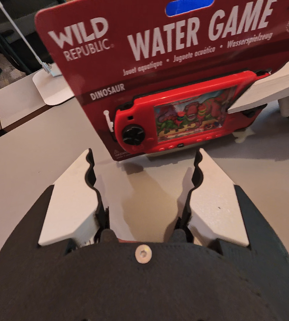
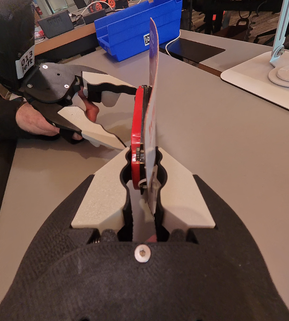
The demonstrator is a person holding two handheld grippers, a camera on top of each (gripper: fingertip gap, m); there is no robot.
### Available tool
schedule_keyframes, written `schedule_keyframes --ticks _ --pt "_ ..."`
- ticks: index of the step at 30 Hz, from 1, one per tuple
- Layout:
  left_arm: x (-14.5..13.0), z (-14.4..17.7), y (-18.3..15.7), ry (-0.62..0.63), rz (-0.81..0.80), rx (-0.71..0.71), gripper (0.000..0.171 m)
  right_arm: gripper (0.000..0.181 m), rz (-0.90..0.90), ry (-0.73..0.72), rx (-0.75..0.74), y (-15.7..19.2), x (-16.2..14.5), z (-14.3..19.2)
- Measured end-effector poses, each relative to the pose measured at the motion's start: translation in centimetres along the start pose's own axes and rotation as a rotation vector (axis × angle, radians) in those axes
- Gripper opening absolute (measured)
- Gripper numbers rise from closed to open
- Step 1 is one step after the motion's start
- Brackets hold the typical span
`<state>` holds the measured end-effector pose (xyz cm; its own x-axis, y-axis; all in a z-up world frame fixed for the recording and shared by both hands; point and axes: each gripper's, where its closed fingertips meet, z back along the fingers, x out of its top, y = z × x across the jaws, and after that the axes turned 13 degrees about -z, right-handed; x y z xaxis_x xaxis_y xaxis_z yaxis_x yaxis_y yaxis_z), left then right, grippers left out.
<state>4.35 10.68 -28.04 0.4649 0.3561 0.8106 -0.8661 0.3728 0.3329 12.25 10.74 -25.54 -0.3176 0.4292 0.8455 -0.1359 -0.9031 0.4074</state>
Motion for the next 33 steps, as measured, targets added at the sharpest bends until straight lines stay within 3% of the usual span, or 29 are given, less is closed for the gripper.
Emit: schedule_keyframes --ticks 5,12,20,33 --pt "0.6 -0.8 -1.8 0.02 -0.015 -0.031 0.132 0.022 0.006 -0.003 -0.006 0.0 0.0 -0.1" --pt "1.1 -1.3 -3.2 0.025 0.038 -0.095 0.14 0.022 -0.027 -0.016 -0.002 0.1 0.2 -0.1" --pt "1.7 -1.6 -2.0 -0.024 0.148 -0.109 0.131 0.022 -0.061 -0.027 0.0 0.3 0.3 -0.4" --pt "2.3 -0.6 -2.5 -0.06 0.164 -0.118 0.127 0.022 -0.049 -0.036 -0.004 0.3 0.5 -0.3"
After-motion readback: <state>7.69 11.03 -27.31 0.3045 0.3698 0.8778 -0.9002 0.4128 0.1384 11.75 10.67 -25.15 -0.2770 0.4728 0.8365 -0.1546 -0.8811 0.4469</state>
